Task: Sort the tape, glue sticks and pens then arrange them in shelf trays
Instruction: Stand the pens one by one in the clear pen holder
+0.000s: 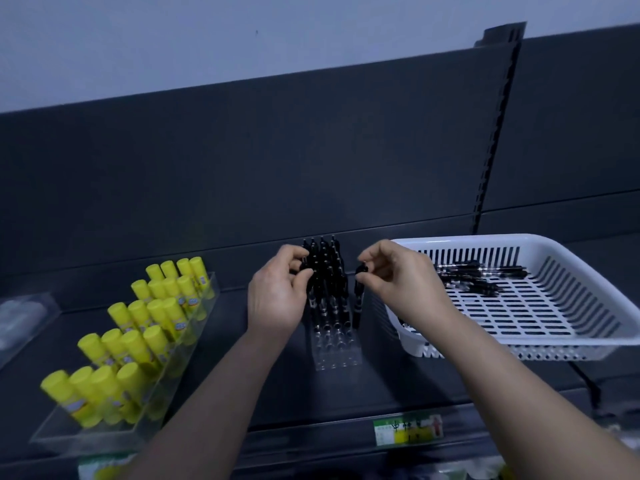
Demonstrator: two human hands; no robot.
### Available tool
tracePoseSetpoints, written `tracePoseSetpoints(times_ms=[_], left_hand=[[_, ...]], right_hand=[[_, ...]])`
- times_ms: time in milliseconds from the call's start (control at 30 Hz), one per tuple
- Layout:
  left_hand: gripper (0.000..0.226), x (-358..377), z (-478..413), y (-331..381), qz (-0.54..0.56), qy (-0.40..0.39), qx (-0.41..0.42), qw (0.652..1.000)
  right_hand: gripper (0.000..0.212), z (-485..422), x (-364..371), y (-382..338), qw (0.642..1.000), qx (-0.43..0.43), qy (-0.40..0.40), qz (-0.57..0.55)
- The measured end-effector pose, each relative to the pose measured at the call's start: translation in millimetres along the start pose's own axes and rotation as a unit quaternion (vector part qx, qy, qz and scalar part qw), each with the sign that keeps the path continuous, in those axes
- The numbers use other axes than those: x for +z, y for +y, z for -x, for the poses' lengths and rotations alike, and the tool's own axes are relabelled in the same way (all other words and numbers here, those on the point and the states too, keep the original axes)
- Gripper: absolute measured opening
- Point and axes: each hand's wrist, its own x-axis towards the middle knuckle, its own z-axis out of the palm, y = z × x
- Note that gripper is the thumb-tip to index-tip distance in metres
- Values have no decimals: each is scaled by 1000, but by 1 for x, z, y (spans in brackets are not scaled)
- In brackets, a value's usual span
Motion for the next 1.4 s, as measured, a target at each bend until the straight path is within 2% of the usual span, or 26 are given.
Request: tracePoseSetpoints(times_ms=[233, 400, 600, 767, 967, 1200, 1300, 1400], left_hand=[[21, 9, 17, -13, -12, -18, 43, 999], [22, 10, 21, -19, 2, -9, 32, 999], [42, 2, 19, -18, 28, -15, 28, 999], [31, -16, 9, -23, -19, 11, 26, 999], [29, -31, -1, -34, -93, 6, 11, 996], [28, -29, -9, -15, -69, 25, 32, 997], [27, -19, -14, 3, -61, 14, 54, 997], [24, -1, -19, 25, -66, -21, 72, 995]], right_hand=[[20, -3, 3, -2, 1000, 1, 8, -8], [24, -9, 10, -7, 1000, -9, 7, -18], [23, -18, 28, -14, 999, -28, -13, -19], [22, -23, 48, -11, 997, -49, -47, 26], [25, -19, 67, -1, 993, -29, -85, 71], [42, -17, 53, -2, 992, 4, -90, 91], [32, -17, 31, 1, 986, -31, -55, 156], [16, -17, -1, 19, 961, -41, -49, 269]])
